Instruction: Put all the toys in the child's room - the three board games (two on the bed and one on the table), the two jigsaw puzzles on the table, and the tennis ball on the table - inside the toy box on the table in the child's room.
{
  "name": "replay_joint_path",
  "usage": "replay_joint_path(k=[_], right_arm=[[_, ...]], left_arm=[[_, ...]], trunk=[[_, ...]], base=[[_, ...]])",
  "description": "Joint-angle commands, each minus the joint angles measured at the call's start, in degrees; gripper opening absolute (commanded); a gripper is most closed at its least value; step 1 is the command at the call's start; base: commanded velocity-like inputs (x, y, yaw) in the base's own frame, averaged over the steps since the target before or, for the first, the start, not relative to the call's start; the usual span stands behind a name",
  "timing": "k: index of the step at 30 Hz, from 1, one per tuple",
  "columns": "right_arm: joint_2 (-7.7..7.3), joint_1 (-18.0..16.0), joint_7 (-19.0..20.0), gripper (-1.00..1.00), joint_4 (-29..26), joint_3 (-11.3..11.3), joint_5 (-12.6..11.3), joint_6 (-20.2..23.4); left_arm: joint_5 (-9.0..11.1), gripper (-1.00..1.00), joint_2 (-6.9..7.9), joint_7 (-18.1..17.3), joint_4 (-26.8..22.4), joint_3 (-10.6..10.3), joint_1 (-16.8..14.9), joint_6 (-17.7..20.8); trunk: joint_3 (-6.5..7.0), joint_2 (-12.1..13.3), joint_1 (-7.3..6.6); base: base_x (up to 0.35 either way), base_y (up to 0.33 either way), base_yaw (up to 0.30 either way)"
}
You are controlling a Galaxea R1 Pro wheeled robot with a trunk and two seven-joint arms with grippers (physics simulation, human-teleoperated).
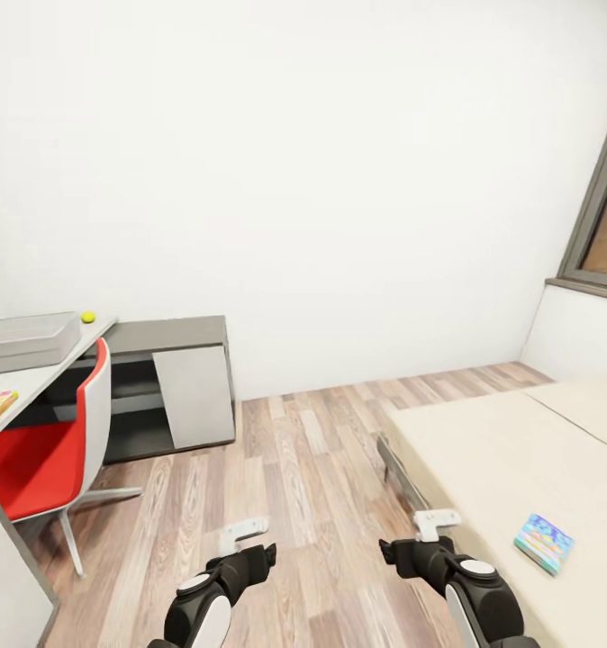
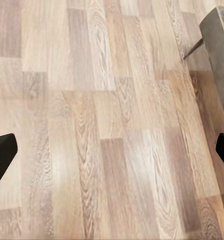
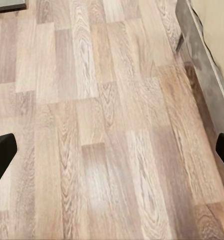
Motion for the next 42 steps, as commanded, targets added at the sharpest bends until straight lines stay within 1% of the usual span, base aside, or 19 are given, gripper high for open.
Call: replay_joint_path(k=[1, 14, 18, 25, 29, 42], right_arm=[[0.04, 0.0, 0.2, 1.00, -0.1, 0.0, 0.0, 0.3], [0.08, 0.0, 0.2, 1.00, -0.1, 0.1, 0.0, 0.3], [0.02, 0.0, 0.2, 1.00, -0.1, 0.1, 0.0, 0.2], [-0.16, 0.2, 0.3, 1.00, 0.0, 0.0, 0.0, 0.1], [-0.20, 0.4, 0.3, 1.00, 0.0, -0.1, 0.1, 0.0], [-0.27, 0.6, 0.3, 1.00, 0.0, -0.1, 0.1, -0.1]], left_arm=[[0.6, 1.00, 0.01, 0.6, 0.0, -0.1, -0.1, 0.1], [0.6, 1.00, -0.04, 0.6, 0.0, -0.1, -0.1, 0.1], [0.6, 1.00, -0.03, 0.6, 0.0, -0.1, -0.1, 0.1], [0.6, 1.00, -0.10, 0.6, 0.1, -0.1, -0.1, 0.1], [0.5, 1.00, -0.17, 0.6, 0.0, -0.1, -0.1, 0.2], [0.5, 1.00, -0.24, 0.6, 0.0, -0.2, -0.1, 0.2]], trunk=[[-0.06, 0.0, 0.00], [-0.07, 0.0, 0.00], [-0.08, 0.0, 0.00], [-0.09, 0.0, 0.00], [-0.09, 0.0, 0.00], [-0.09, 0.0, 0.00]], base=[[0.000, 0.000, 0.295], [0.000, 0.000, 0.293], [0.000, 0.000, 0.181], [-0.010, -0.002, 0.076], [-0.127, -0.038, 0.030], [-0.263, -0.075, 0.009]])
